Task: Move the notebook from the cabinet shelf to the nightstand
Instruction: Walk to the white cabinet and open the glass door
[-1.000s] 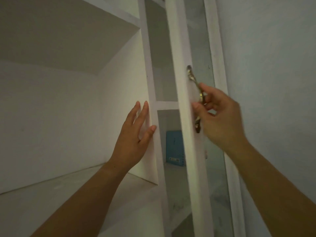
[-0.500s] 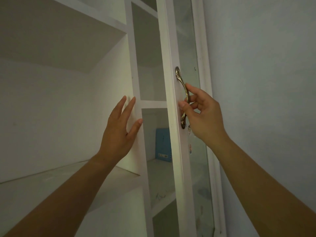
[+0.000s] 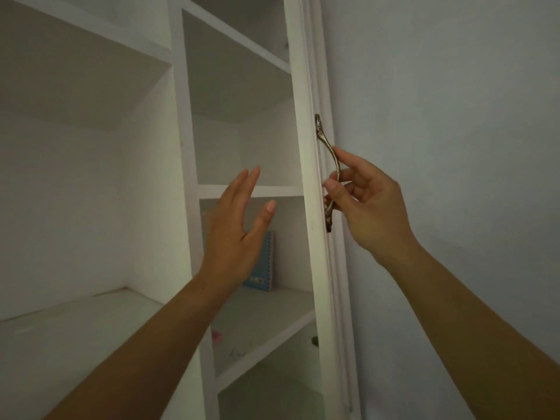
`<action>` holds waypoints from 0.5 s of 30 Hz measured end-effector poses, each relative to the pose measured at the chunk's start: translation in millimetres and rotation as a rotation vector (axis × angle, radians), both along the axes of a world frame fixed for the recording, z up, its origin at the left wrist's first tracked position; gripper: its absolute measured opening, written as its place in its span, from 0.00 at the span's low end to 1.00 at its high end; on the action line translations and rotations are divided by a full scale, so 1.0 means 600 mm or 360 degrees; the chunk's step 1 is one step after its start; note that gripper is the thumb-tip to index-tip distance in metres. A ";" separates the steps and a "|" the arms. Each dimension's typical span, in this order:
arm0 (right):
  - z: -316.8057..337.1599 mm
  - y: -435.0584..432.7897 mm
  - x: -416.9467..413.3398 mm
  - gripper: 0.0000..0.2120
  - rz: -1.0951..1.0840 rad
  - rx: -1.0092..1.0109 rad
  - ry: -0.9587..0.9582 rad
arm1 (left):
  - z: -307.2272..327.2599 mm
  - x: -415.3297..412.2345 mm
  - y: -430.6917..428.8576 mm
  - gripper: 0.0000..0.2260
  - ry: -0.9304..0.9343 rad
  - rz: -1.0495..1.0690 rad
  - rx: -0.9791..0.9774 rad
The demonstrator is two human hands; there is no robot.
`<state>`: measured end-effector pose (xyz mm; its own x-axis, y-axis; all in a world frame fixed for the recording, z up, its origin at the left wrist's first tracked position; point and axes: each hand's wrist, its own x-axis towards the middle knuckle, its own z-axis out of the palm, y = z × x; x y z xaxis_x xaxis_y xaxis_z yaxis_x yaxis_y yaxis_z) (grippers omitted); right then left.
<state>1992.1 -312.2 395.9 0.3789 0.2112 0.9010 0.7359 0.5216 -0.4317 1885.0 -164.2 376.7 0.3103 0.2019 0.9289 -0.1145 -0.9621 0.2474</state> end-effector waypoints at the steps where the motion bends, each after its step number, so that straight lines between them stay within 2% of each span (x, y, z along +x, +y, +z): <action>1: 0.000 -0.009 0.005 0.19 -0.0010 0.0000 0.0002 | -0.002 0.009 -0.009 0.23 0.0008 -0.0052 0.0006; 9: -0.001 -0.078 0.050 0.19 0.0009 -0.0014 0.0102 | -0.001 0.089 -0.100 0.23 0.0152 -0.0516 0.0106; 15: -0.006 -0.135 0.080 0.18 0.0067 -0.0046 0.0154 | -0.013 0.159 -0.156 0.26 0.0235 -0.0789 -0.0027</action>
<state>2040.2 -393.0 392.2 0.4541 0.2541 0.8540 0.6676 0.5377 -0.5150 1980.5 -257.5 368.7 0.5000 0.0122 0.8659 -0.5185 -0.7967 0.3106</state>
